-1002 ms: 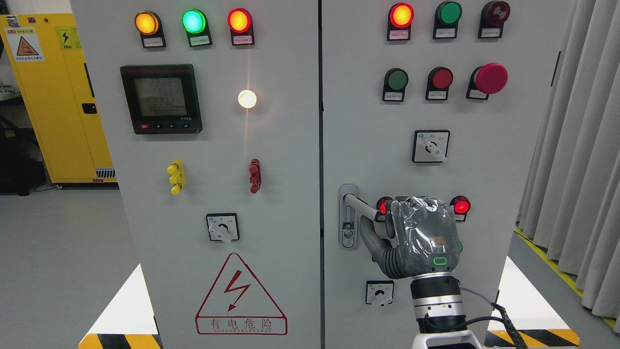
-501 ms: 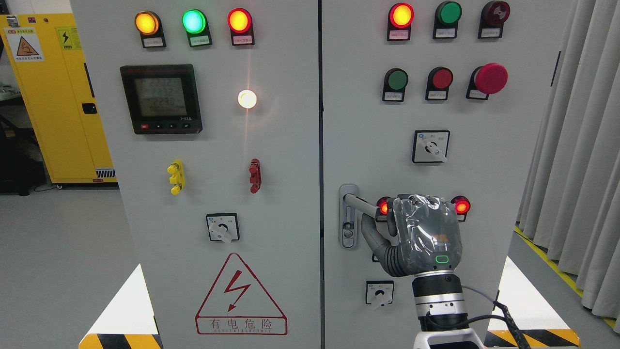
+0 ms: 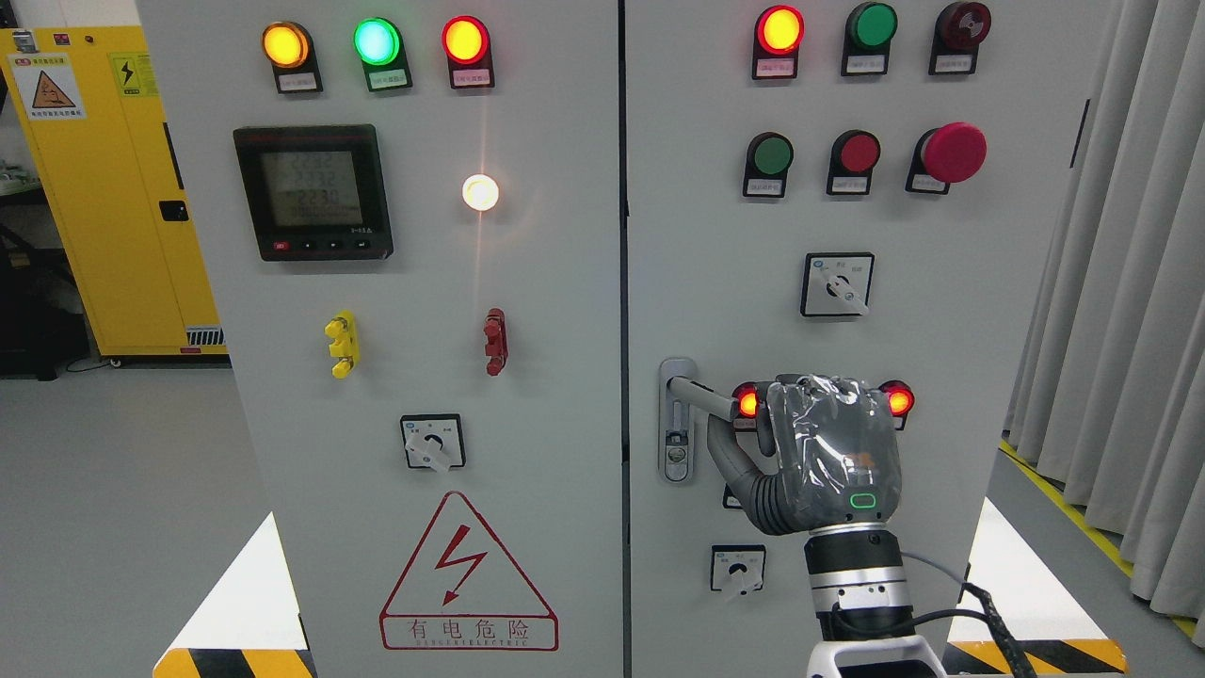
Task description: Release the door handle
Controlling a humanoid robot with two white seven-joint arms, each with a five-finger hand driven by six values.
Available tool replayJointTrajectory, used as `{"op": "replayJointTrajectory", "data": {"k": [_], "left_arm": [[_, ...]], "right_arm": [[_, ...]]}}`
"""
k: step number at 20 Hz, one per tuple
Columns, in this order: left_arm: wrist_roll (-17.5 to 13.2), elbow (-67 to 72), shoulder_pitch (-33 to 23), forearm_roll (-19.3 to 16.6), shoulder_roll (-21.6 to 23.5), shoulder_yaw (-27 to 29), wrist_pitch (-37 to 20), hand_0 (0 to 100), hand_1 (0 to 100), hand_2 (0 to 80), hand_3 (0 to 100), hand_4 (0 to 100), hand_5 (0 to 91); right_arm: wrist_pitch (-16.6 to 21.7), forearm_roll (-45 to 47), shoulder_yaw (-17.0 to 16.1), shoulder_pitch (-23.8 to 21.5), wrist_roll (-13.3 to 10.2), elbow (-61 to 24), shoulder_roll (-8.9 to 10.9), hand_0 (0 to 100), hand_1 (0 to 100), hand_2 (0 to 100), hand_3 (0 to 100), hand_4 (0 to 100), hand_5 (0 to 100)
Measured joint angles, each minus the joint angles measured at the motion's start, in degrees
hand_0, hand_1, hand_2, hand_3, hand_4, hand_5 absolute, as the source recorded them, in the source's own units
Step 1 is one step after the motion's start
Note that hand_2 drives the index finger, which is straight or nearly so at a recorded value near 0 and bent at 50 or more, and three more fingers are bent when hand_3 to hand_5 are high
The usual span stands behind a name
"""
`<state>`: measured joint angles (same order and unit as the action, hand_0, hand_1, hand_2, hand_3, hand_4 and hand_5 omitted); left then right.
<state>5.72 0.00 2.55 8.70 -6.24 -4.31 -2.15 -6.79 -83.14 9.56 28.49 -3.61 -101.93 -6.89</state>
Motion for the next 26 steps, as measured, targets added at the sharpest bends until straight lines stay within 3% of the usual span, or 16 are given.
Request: {"op": "replayJointTrajectory", "data": {"k": [14,22,25,26], "left_arm": [[0.00,0.00,0.00,0.00,0.00,0.00,0.00,12,56,0.0,0,0,0.0],[0.00,0.00,0.00,0.00,0.00,0.00,0.00,12,56,0.0,0,0,0.0],[0.00,0.00,0.00,0.00,0.00,0.00,0.00,12,56,0.0,0,0,0.0],[0.00,0.00,0.00,0.00,0.00,0.00,0.00,12,56,0.0,0,0,0.0]], "right_arm": [[0.00,0.11,-0.06,-0.22,0.05,-0.09,0.26,52,52,98,100,100,100],[0.18,0.33,-0.08,-2.63,-0.34,-1.05,0.33,54,52,97,100,100,100],[0.78,0.45,-0.27,-4.44,-1.09,-2.15,0.43,55,52,90,100,100,100],[1.24,0.49,-0.41,-5.23,-1.51,-2.63,0.47,55,52,80,100,99,100]]}}
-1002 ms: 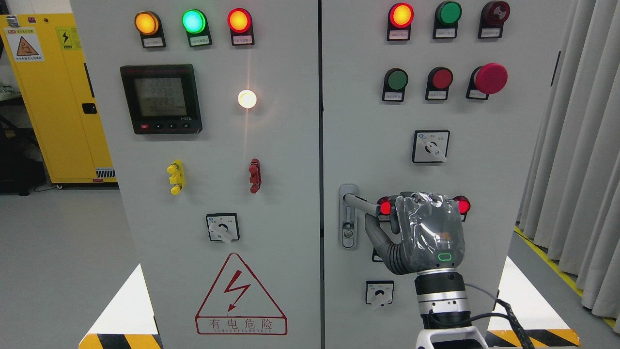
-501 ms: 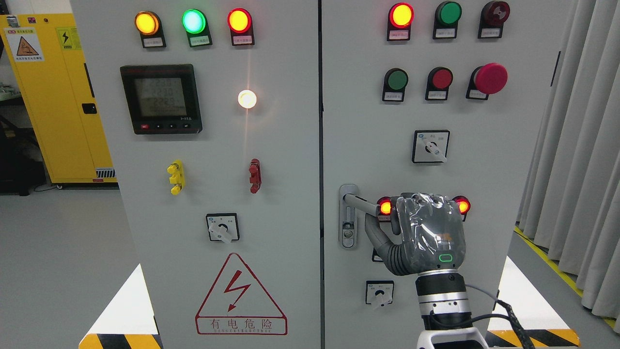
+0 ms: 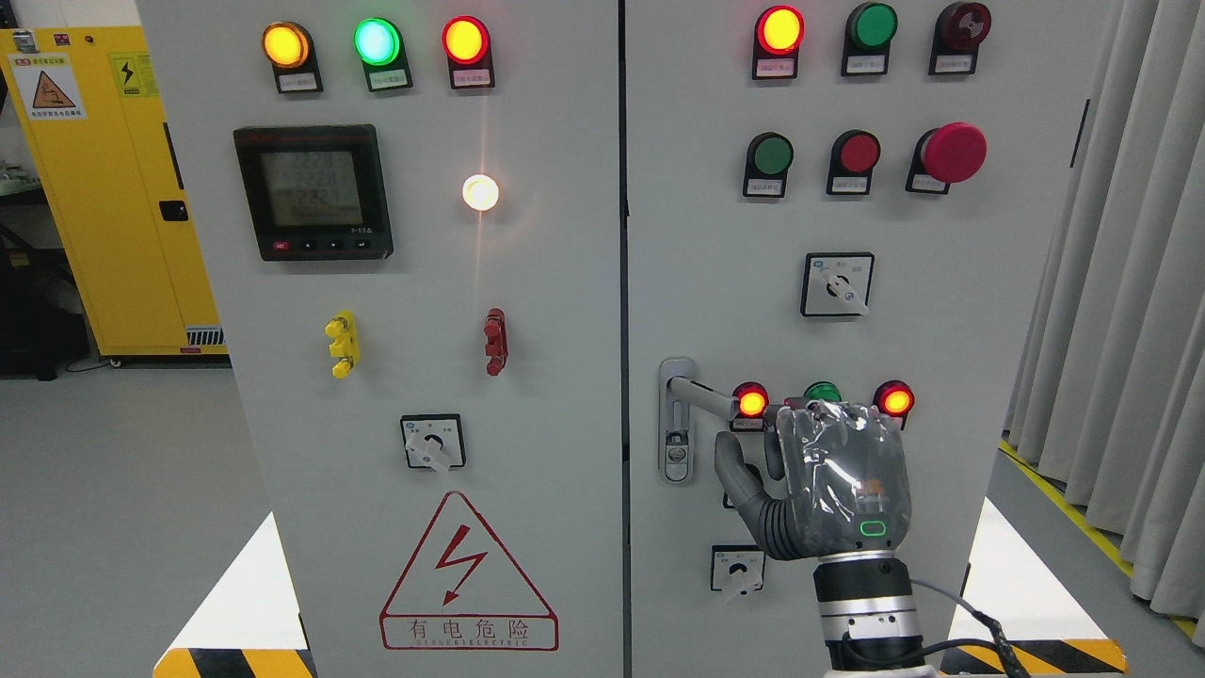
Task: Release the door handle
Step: 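Open the right hand and withdraw it from the lever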
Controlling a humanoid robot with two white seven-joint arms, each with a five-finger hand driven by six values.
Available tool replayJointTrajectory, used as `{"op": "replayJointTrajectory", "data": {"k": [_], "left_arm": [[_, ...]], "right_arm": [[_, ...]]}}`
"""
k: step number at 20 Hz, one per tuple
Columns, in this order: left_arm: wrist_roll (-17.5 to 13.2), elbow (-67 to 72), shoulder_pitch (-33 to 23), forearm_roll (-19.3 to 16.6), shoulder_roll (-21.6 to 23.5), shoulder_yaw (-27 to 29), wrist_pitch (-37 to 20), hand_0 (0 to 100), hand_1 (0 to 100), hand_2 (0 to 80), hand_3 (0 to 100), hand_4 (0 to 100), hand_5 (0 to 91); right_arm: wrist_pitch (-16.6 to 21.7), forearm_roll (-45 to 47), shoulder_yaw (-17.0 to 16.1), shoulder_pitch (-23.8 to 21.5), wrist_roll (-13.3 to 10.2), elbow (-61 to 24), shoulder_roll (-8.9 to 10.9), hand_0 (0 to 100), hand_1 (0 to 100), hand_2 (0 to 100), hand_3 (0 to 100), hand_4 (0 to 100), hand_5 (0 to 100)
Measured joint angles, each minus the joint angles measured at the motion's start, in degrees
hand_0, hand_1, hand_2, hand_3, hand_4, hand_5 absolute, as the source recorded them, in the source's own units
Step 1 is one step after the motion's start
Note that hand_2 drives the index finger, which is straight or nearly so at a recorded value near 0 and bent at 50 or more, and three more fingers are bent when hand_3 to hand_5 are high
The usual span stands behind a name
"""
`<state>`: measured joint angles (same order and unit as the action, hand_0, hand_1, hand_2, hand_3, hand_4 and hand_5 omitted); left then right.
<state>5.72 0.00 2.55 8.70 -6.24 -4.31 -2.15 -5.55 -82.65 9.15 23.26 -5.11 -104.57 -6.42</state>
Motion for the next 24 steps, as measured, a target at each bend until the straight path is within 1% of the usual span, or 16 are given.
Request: {"op": "replayJointTrajectory", "data": {"k": [1,2,3,4,5,6,7,9,10,12,13,14,15,16,18,24], "left_arm": [[0.00,0.00,0.00,0.00,0.00,0.00,0.00,12,56,0.0,0,0,0.0],[0.00,0.00,0.00,0.00,0.00,0.00,0.00,12,56,0.0,0,0,0.0],[0.00,0.00,0.00,0.00,0.00,0.00,0.00,12,56,0.0,0,0,0.0],[0.00,0.00,0.00,0.00,0.00,0.00,0.00,12,56,0.0,0,0,0.0],[0.00,0.00,0.00,0.00,0.00,0.00,0.00,12,56,0.0,0,0,0.0],[0.00,0.00,0.00,0.00,0.00,0.00,0.00,12,56,0.0,0,0,0.0],[0.00,0.00,0.00,0.00,0.00,0.00,0.00,12,56,0.0,0,0,0.0],[0.00,0.00,0.00,0.00,0.00,0.00,0.00,12,56,0.0,0,0,0.0],[0.00,0.00,0.00,0.00,0.00,0.00,0.00,12,56,0.0,0,0,0.0],[0.00,0.00,0.00,0.00,0.00,0.00,0.00,12,56,0.0,0,0,0.0],[0.00,0.00,0.00,0.00,0.00,0.00,0.00,12,56,0.0,0,0,0.0],[0.00,0.00,0.00,0.00,0.00,0.00,0.00,12,56,0.0,0,0,0.0],[0.00,0.00,0.00,0.00,0.00,0.00,0.00,12,56,0.0,0,0,0.0],[0.00,0.00,0.00,0.00,0.00,0.00,0.00,12,56,0.0,0,0,0.0],[0.00,0.00,0.00,0.00,0.00,0.00,0.00,12,56,0.0,0,0,0.0],[0.00,0.00,0.00,0.00,0.00,0.00,0.00,12,56,0.0,0,0,0.0]], "right_arm": [[0.83,0.04,-0.24,-0.84,-0.26,-0.51,0.04,53,52,70,100,93,86],[1.72,0.07,-0.65,-1.94,-0.50,-1.16,0.09,53,52,69,99,92,84],[3.34,0.12,-1.29,-3.12,-0.64,-1.89,0.12,52,52,60,85,82,70],[5.25,0.16,-1.97,-4.26,-0.83,-2.65,0.15,50,52,54,73,71,56],[7.41,0.23,-2.69,-5.30,-0.99,-3.34,0.15,50,52,50,68,66,50],[9.63,0.31,-3.66,-6.38,-1.53,-4.14,0.15,49,52,42,54,56,40],[11.88,0.47,-4.57,-7.16,-1.89,-4.75,0.15,49,52,35,44,46,32],[16.35,1.50,-6.71,-8.51,-2.87,-5.99,0.13,51,51,22,29,32,21],[17.87,2.31,-7.77,-9.05,-3.14,-6.51,0.13,51,51,18,23,27,15],[20.05,4.16,-9.81,-9.83,-3.41,-7.40,0.13,51,51,17,22,26,14],[20.67,4.96,-10.77,-10.16,-3.46,-7.79,0.14,52,51,7,10,13,0],[21.19,5.74,-11.63,-10.42,-3.52,-8.15,0.14,52,51,7,10,13,0],[21.52,6.35,-12.35,-10.61,-3.56,-8.44,0.14,53,49,0,0,0,0],[21.74,7.04,-12.98,-10.74,-3.65,-8.72,0.14,57,47,0,0,0,0],[22.00,8.46,-14.07,-10.92,-3.66,-9.22,0.14,59,46,0,0,0,0],[22.21,11.19,-16.20,-11.15,-3.87,-10.24,0.12,63,45,0,0,0,0]]}}
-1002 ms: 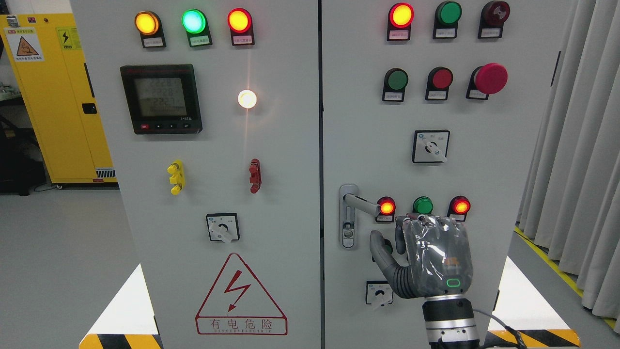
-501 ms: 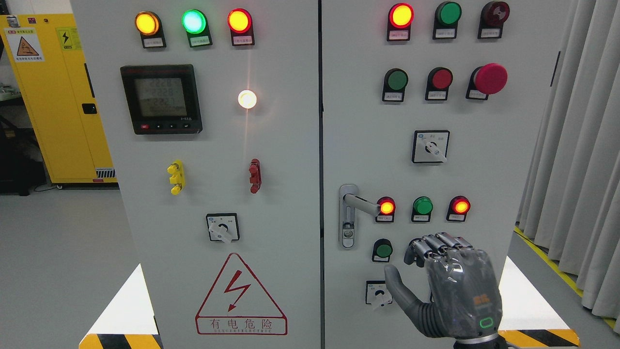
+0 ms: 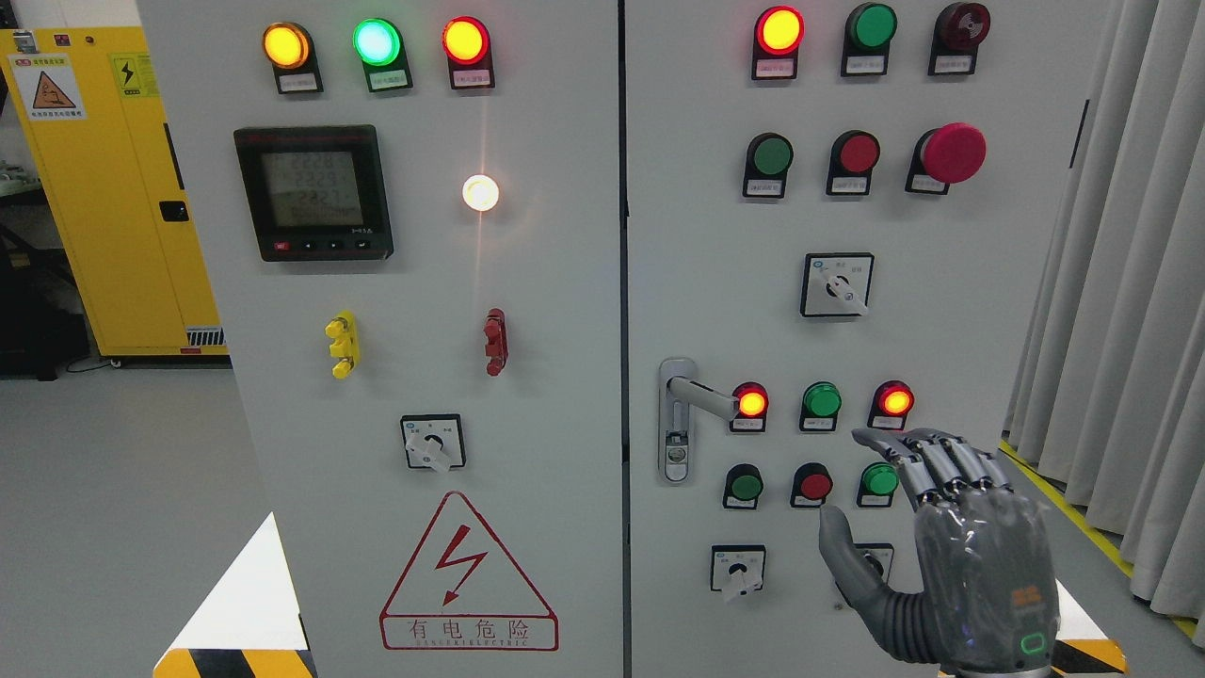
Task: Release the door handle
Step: 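Open the right hand and withdraw it from the lever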
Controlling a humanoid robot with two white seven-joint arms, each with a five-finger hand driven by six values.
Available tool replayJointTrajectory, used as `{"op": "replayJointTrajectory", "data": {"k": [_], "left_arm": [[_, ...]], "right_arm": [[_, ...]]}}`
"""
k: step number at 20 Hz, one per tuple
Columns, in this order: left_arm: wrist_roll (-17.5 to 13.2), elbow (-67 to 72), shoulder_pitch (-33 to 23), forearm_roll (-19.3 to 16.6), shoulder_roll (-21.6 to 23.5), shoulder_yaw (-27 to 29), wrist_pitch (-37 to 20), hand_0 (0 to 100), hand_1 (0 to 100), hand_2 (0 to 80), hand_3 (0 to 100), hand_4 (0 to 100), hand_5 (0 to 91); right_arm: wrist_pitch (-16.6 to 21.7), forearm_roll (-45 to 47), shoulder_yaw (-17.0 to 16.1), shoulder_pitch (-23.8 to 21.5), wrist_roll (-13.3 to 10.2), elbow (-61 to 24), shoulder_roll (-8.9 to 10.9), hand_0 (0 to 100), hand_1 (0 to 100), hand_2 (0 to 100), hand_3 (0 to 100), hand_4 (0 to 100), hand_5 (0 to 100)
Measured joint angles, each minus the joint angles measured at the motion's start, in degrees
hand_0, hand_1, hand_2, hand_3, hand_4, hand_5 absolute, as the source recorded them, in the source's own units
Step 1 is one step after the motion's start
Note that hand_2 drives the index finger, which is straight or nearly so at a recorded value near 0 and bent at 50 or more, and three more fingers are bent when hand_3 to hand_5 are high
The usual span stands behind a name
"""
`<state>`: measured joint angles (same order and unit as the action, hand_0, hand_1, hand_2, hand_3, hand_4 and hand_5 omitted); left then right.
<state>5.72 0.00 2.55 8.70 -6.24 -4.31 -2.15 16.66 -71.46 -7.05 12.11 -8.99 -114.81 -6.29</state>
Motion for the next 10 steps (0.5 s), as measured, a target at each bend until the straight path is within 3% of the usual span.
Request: {"op": "replayJointTrajectory", "data": {"k": [10], "left_arm": [[0.00,0.00,0.00,0.00,0.00,0.00,0.00,12,56,0.0,0,0,0.0]], "right_arm": [[0.00,1.16,0.21,-0.12,0.74,-0.84,-0.07,64,43,0,0,0,0]]}}
